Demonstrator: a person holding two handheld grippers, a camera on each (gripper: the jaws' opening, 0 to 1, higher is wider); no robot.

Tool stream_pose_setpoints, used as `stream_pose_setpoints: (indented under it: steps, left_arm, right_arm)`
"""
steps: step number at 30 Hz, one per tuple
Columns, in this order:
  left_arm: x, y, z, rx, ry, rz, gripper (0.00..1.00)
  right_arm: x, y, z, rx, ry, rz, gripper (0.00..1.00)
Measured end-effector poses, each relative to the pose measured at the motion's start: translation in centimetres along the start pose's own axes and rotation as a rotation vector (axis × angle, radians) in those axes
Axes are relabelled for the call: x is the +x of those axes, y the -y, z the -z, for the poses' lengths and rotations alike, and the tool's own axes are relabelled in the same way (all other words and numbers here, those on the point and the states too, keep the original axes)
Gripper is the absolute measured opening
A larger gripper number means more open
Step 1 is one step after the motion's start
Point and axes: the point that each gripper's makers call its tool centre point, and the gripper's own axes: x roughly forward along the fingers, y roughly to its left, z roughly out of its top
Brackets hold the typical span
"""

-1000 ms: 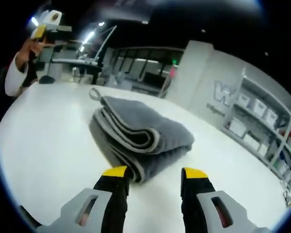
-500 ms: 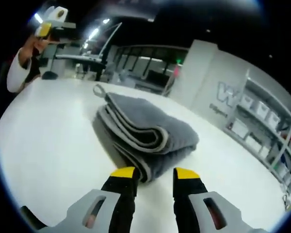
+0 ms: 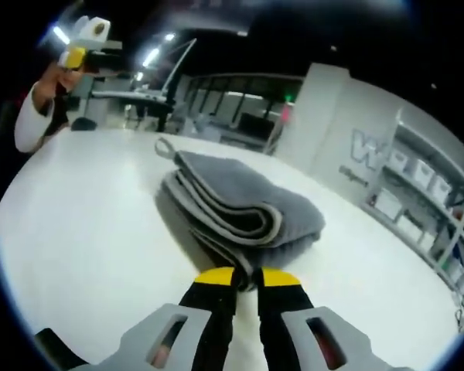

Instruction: Open the folded towel by lifting each exposed corner and separating the folded layers until the towel lies flat within the target outline without major curled edges

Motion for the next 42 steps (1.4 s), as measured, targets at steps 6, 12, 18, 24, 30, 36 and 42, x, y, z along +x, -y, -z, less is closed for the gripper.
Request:
stream_pose_setpoints:
  steps: [6,12,18,24,30,36,42]
  left_arm:
    - [0.1,0.2,0.4,0.007,-0.011,0.005,0.86]
    - [0.5,0.3,0.4,-0.034,-0.002,0.024,0.84]
    - [0.5,0.6,0.4,-0.031,0.004,0.03,0.83]
    - [0.7,0.2,0.8,-0.009,-0.009,0.027,0.77]
    - [0.9,0.2,0.9,-0.02,-0.001,0.044,0.72]
    - [1.5,-0.1,1.6,0.01,-0.018,0.036,0.69]
    - [2.0,-0.1,2.3,0.03,-0.046,0.042,0.66]
  right_arm:
    - [0.0,-0.2,0.1,0.008,0.0,-0.01,0.02]
    - [-0.3,-0.3,-0.2,0.035,0.016,-0.03,0.01]
    - [-0.5,-0.5,-0.5,0.056,0.033,-0.046,0.0]
    - [-0.7,-0.7,-0.9,0.097,0.05,-0.069,0.0]
    - [-0.9,-0.8,-1.0,0.12,0.055,-0.081,0.0]
    - [-1.2,-0.8,-1.2,0.165,0.067,-0.1,0.0]
    - [-1.5,-0.8,-1.4,0.196,0.082,-0.113,0.0]
